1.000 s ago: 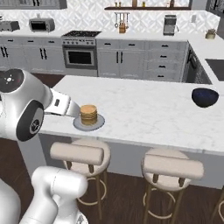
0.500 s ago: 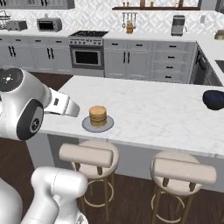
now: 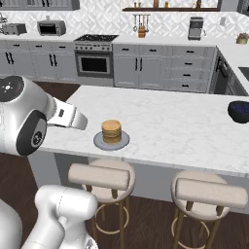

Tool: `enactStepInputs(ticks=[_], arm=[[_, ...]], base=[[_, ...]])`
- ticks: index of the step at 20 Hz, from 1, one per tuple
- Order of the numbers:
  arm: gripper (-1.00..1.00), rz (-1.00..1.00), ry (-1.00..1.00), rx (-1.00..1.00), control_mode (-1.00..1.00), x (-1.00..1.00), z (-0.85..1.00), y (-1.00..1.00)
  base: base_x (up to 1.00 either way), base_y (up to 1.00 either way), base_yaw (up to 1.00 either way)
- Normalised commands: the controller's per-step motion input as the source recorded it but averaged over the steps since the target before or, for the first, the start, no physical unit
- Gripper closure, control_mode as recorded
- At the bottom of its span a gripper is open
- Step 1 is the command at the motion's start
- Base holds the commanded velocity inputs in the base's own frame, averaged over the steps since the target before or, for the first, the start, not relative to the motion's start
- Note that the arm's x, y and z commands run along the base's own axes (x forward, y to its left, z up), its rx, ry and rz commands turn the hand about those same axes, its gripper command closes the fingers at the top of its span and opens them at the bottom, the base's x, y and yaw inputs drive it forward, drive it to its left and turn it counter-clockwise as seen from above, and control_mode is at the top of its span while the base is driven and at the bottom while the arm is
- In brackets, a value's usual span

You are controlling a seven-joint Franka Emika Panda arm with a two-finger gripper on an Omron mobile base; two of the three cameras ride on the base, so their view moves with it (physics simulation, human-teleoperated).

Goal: Take the strawberry from the fridge and place it on top of the pancake, located on the dining counter.

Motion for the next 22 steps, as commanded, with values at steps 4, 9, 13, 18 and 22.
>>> enactStepInputs(ticks=[4, 9, 13, 18, 22], arm=[[1.00, 0.00, 0.00, 0.00, 1.00, 0.00, 0.00, 0.00], [1.00, 0.00, 0.00, 0.00, 1.00, 0.00, 0.00, 0.00], [1.00, 0.00, 0.00, 0.00, 1.00, 0.00, 0.00, 0.00], [1.00, 0.00, 0.00, 0.00, -1.00, 0.08, 0.00, 0.00], [1.00, 0.00, 0.00, 0.00, -1.00, 0.58, -0.01, 0.00]], base=[[0.43, 0.04, 0.00], [0.53, 0.10, 0.00], [0.45, 0.07, 0.00], [0.30, 0.00, 0.00], [0.00, 0.00, 0.00]])
